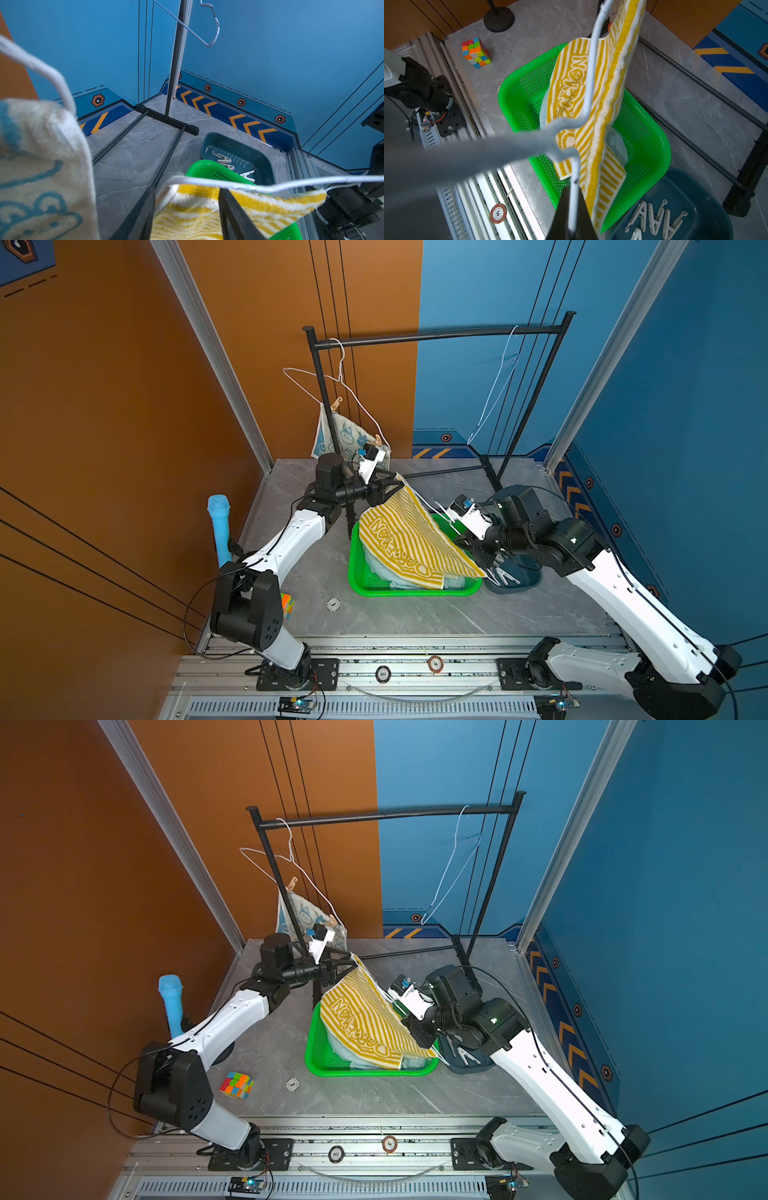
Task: Remove the clothespins securing towels to the hanger
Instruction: Remove the towel from the hanger.
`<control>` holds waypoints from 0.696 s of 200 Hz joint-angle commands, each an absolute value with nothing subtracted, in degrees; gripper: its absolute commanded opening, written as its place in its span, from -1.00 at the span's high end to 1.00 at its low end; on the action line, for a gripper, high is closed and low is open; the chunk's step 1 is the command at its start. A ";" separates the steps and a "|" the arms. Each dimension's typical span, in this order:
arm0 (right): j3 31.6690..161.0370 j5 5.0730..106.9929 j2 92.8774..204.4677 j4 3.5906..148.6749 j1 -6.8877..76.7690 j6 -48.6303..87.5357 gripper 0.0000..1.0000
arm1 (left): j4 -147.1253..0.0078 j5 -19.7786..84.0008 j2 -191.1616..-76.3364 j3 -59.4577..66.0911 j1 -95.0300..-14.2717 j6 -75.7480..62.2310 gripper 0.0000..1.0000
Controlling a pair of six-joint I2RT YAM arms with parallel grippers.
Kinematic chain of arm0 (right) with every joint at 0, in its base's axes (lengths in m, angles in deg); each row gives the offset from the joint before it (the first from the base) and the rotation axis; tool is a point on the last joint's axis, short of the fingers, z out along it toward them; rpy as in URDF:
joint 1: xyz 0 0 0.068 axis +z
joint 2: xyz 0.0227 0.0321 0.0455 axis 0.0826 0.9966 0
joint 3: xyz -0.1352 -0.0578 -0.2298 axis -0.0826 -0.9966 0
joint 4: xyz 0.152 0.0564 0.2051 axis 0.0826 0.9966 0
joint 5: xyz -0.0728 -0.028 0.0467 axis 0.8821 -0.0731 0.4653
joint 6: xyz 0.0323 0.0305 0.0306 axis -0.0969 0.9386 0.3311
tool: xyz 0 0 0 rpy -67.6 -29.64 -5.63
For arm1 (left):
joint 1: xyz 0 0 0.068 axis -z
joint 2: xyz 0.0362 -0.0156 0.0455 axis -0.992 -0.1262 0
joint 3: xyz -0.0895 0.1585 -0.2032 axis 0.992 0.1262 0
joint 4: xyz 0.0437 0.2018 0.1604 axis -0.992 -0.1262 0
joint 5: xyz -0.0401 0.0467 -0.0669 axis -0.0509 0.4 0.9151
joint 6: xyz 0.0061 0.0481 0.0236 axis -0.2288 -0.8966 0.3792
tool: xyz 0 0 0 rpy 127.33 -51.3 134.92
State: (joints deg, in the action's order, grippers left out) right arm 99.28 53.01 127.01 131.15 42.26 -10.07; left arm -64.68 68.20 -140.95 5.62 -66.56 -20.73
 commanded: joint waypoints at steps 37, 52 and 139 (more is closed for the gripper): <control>99.03 52.73 125.71 131.50 42.86 -10.90 1.00 | -63.82 70.60 -142.51 3.99 -65.45 -20.54 0.27; 98.96 53.12 125.64 131.51 42.82 -10.90 1.00 | -63.79 70.38 -142.58 4.30 -65.35 -20.52 0.37; 98.96 57.45 125.54 131.56 42.56 -9.95 1.00 | -63.77 69.13 -139.29 6.63 -65.62 -21.31 0.93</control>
